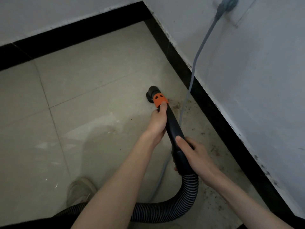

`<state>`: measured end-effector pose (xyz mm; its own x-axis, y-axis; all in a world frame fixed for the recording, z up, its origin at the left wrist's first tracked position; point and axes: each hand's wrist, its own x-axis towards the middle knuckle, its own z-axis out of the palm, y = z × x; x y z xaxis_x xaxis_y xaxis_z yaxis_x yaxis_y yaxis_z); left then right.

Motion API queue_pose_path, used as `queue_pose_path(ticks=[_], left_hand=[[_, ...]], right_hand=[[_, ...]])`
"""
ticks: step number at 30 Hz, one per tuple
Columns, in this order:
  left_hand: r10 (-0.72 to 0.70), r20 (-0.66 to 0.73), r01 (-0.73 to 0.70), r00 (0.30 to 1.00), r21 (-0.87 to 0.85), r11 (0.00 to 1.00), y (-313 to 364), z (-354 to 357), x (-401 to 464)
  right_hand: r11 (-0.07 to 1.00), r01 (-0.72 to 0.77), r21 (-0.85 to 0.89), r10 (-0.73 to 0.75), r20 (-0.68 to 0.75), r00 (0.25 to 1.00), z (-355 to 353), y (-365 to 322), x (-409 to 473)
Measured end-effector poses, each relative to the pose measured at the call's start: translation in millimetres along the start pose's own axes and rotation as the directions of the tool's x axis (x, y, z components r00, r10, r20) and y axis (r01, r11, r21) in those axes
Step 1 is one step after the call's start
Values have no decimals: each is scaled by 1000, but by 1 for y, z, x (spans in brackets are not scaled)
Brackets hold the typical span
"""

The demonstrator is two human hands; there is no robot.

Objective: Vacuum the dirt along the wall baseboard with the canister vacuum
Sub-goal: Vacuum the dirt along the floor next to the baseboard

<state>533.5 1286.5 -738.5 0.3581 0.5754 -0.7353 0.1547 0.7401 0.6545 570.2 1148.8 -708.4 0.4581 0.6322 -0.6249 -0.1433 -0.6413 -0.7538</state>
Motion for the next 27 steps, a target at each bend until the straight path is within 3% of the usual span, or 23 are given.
queue_pose_path(ticks=[9, 14, 19, 27], left_hand=[[9, -141, -26, 990, -118, 993, -6, -44, -23], [-16, -185, -21, 983, -194, 981, -9, -72, -34], [-37, -203, -22, 978, -282, 959, 12, -98, -41], [44, -333, -137, 942, -260, 956, 71, -164, -62]], right_hand=[[995, 59, -76, -44, 193, 980, 22, -4, -8], [974, 111, -200, -36, 345, 938, 42, -12, -6], [980, 81, -184, 5, 426, 905, 72, -35, 2], [965, 213, -151, -86, 588, 804, 138, -91, 15]])
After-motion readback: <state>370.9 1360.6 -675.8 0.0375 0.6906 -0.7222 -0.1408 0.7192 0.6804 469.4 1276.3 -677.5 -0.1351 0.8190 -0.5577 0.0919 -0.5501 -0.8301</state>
